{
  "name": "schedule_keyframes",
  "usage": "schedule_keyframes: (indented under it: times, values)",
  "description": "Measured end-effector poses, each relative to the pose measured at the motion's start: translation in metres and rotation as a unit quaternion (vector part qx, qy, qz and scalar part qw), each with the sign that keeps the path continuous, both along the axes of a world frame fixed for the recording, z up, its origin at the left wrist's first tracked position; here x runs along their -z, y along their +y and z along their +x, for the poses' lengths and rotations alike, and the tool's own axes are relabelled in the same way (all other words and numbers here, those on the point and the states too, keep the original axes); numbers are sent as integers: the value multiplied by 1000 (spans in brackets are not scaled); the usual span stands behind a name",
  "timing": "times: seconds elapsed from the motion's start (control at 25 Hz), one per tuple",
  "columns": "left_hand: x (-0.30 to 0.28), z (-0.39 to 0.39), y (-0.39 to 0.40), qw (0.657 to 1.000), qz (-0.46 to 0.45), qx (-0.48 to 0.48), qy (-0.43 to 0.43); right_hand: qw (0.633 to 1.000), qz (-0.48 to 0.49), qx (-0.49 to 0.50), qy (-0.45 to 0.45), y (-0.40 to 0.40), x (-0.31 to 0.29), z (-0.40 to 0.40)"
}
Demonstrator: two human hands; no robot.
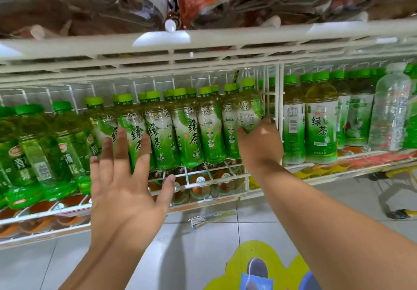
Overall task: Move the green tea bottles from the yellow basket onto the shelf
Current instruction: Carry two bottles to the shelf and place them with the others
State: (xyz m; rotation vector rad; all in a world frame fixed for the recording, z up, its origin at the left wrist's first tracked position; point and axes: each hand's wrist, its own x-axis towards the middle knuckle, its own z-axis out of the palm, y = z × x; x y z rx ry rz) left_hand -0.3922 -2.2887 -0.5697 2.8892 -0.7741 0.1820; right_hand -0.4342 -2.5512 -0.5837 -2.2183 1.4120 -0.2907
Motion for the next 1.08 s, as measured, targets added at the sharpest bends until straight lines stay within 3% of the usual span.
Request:
schedule_keyframes:
  times: [0.16,0.36,0.56,0.68,0.84,1.08]
  values:
    - [-3,-4,-2,1000,18,-14,-6,999,-9,-10,-30,9,8,-13]
    - [-2,-2,2,999,32,-13,-2,997,-64,-41,7,7,9,-18]
    - [-5,-2,9,1000,22,-11,7,998,-26,-51,-29,7,7,-21]
    - [-11,1,15,1000,23,-7,14,997,-20,-72,0,13,-2,-30]
    - [-16,1,19,998,56,-6,21,971,-77,-178,141,38,-16,-52]
    - [-59,-15,22,998,69,4,10,933,-101,-315,138,69,-58,-69]
